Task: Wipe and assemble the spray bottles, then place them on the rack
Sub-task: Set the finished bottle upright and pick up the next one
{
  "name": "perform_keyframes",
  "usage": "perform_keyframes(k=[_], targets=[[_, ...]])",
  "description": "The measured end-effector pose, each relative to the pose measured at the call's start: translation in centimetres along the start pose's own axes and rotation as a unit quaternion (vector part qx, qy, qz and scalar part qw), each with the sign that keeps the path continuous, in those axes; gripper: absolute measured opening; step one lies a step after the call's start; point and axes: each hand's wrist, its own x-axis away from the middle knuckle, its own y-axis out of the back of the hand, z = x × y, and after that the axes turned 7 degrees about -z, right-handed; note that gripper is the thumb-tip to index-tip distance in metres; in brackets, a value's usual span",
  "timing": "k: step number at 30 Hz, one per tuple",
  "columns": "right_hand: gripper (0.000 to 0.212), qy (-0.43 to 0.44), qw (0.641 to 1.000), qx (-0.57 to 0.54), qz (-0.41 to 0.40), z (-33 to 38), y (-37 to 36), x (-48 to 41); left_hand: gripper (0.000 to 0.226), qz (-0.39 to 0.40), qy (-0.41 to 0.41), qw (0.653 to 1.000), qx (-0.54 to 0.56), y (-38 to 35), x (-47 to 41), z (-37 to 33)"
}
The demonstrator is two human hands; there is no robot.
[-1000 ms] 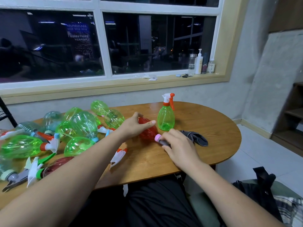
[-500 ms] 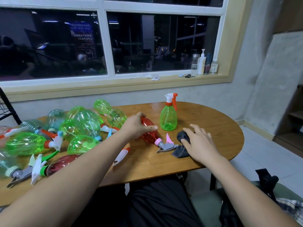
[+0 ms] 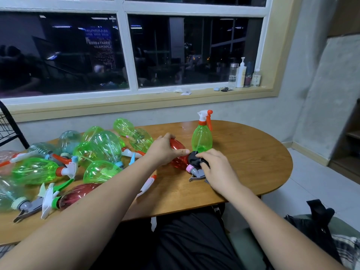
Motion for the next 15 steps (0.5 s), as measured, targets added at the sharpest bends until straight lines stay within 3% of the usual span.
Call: perform_keyframes(k=[4,9,15], targets=[[0.034,-0.019,0.999,0.048,-0.009,-0.2,-0.7,0.7,0.101,0.006,0.000,1.000,0.001,0.1,0.0,-0.1],[0.024,0.031,0.996,0.071,-0.045,0.1,0.0,3.2,0.101,0.006,0.000,1.000,0.001,0.2,0.1,-0.1],[0.028,0.086,0.996,0.006,-0.036,0.8,-0.6,3.0,0.102,0.012,0.002,1.000,-0.008,0.2,-0.1,-0.3]])
